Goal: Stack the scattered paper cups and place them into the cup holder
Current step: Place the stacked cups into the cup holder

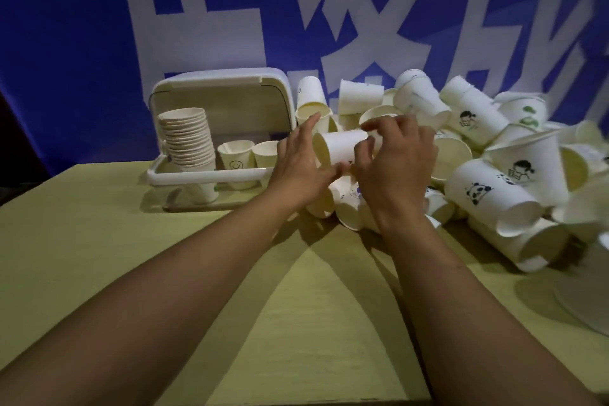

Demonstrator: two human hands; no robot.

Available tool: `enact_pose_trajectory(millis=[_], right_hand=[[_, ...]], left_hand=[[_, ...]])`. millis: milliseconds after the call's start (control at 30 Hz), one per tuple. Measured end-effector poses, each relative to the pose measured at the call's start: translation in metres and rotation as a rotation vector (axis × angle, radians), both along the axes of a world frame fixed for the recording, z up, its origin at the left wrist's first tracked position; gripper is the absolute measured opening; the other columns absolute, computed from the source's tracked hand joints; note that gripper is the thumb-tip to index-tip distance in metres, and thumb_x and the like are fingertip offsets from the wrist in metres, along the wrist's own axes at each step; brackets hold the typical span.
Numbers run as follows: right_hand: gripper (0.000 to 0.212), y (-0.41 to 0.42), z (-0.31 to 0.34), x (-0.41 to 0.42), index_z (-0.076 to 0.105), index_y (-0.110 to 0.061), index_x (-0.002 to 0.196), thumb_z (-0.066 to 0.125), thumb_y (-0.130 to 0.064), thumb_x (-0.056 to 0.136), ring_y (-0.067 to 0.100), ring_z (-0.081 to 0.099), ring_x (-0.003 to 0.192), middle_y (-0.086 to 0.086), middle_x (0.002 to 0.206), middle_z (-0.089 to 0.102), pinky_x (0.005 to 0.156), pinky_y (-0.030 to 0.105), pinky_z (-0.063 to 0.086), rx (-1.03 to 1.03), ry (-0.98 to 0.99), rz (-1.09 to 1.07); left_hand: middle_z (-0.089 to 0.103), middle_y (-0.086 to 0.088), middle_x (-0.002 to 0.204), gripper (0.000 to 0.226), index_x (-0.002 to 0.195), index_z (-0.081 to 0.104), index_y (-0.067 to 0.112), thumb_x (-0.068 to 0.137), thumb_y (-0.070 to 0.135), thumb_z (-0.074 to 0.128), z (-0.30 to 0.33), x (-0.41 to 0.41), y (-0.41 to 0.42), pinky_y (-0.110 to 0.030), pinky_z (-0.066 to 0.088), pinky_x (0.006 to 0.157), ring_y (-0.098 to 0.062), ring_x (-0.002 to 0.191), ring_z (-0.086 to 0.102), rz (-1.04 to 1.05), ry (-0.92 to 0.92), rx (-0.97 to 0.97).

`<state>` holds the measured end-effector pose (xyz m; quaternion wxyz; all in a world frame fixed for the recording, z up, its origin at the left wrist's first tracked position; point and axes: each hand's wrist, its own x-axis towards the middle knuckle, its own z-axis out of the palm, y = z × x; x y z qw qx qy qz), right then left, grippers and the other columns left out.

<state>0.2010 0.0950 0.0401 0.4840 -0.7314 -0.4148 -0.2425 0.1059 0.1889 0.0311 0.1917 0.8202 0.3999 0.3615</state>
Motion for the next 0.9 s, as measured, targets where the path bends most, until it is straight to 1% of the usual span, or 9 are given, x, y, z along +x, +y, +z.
enact_pose_trajectory(millis=[133, 267, 400, 500, 567, 633, 767, 833, 900], right_hand=[[0.053, -0.001, 0.001, 0.010, 0.048, -0.034, 0.133, 0.068, -0.030, 0.084, 0.029, 0.021, 0.139, 0.001, 0.148, 0.031, 0.110, 0.047, 0.018, -0.099, 0.110, -0.140], [0.045, 0.005, -0.003, 0.022, 0.051, -0.033, 0.131, 0.065, -0.023, 0.089, 0.031, 0.033, 0.132, 0.002, 0.144, 0.039, 0.108, 0.047, 0.024, -0.179, 0.121, -0.145], [0.036, 0.009, -0.008, 0.025, 0.060, -0.027, 0.123, 0.064, -0.013, 0.089, 0.029, 0.040, 0.121, 0.003, 0.135, 0.045, 0.100, 0.039, 0.037, -0.046, 0.125, -0.038], [0.034, 0.006, -0.002, 0.017, 0.061, -0.021, 0.118, 0.070, -0.020, 0.084, 0.017, 0.041, 0.111, 0.000, 0.124, 0.047, 0.090, 0.025, 0.045, 0.247, 0.157, 0.128], [0.034, 0.004, 0.002, 0.006, 0.058, -0.017, 0.114, 0.069, -0.024, 0.083, 0.014, 0.048, 0.104, -0.005, 0.115, 0.046, 0.083, 0.025, 0.051, 0.456, 0.162, 0.302], [0.035, 0.001, 0.003, -0.005, 0.056, -0.015, 0.115, 0.066, -0.023, 0.083, 0.015, 0.054, 0.101, -0.006, 0.112, 0.046, 0.077, 0.028, 0.054, 0.533, 0.150, 0.464], [0.046, -0.007, 0.006, -0.018, 0.047, -0.032, 0.127, 0.062, -0.017, 0.086, 0.014, 0.056, 0.104, 0.001, 0.119, 0.048, 0.073, 0.015, 0.053, 0.511, 0.398, 0.715], [0.056, -0.008, 0.007, -0.019, 0.042, -0.044, 0.131, 0.062, -0.016, 0.087, 0.016, 0.058, 0.102, -0.001, 0.122, 0.047, 0.076, 0.022, 0.057, 0.495, 0.515, 0.768], [0.064, -0.008, 0.007, -0.021, 0.038, -0.050, 0.135, 0.063, -0.019, 0.085, 0.015, 0.059, 0.102, -0.005, 0.124, 0.046, 0.078, 0.028, 0.059, 0.444, 0.556, 0.814]], left_hand=[[0.032, -0.007, 0.149, 0.100, 0.152, 0.009, 0.045, 0.081, 0.043, 0.080, 0.002, 0.012, 0.010, -0.052, 0.038, 0.110, -0.031, 0.135, 0.038, 0.008, 0.102, -0.061], [0.042, -0.002, 0.142, 0.087, 0.145, 0.027, 0.043, 0.078, 0.039, 0.082, 0.003, 0.004, 0.013, -0.051, 0.048, 0.103, -0.026, 0.127, 0.045, -0.019, -0.044, -0.006], [0.036, 0.006, 0.126, 0.075, 0.147, 0.036, 0.048, 0.083, 0.050, 0.075, 0.008, -0.017, 0.002, -0.028, 0.044, 0.089, -0.013, 0.112, 0.044, -0.043, -0.181, 0.089], [0.036, 0.006, 0.123, 0.075, 0.151, 0.033, 0.046, 0.086, 0.050, 0.071, 0.011, -0.033, -0.009, -0.021, 0.041, 0.084, -0.012, 0.109, 0.044, -0.037, -0.209, 0.105], [0.043, 0.006, 0.130, 0.081, 0.152, 0.030, 0.045, 0.084, 0.049, 0.073, 0.011, -0.040, -0.017, -0.024, 0.046, 0.090, -0.012, 0.113, 0.048, -0.099, -0.239, 0.029], [0.048, 0.009, 0.134, 0.093, 0.155, 0.022, 0.045, 0.080, 0.049, 0.077, 0.010, -0.045, -0.024, -0.032, 0.047, 0.095, -0.011, 0.121, 0.048, -0.158, -0.271, -0.050], [0.056, 0.009, 0.134, 0.116, 0.155, 0.010, 0.047, 0.063, 0.056, 0.081, 0.014, -0.057, -0.032, -0.043, 0.048, 0.103, -0.011, 0.126, 0.051, -0.211, -0.374, -0.192], [0.057, 0.004, 0.137, 0.128, 0.154, 0.002, 0.052, 0.055, 0.057, 0.083, 0.015, -0.065, -0.031, -0.048, 0.046, 0.106, -0.013, 0.129, 0.052, -0.234, -0.329, -0.228], [0.057, 0.011, 0.130, 0.137, 0.154, -0.005, 0.050, 0.050, 0.055, 0.083, 0.016, -0.070, -0.032, -0.044, 0.045, 0.106, -0.010, 0.124, 0.053, -0.239, -0.217, -0.216]])
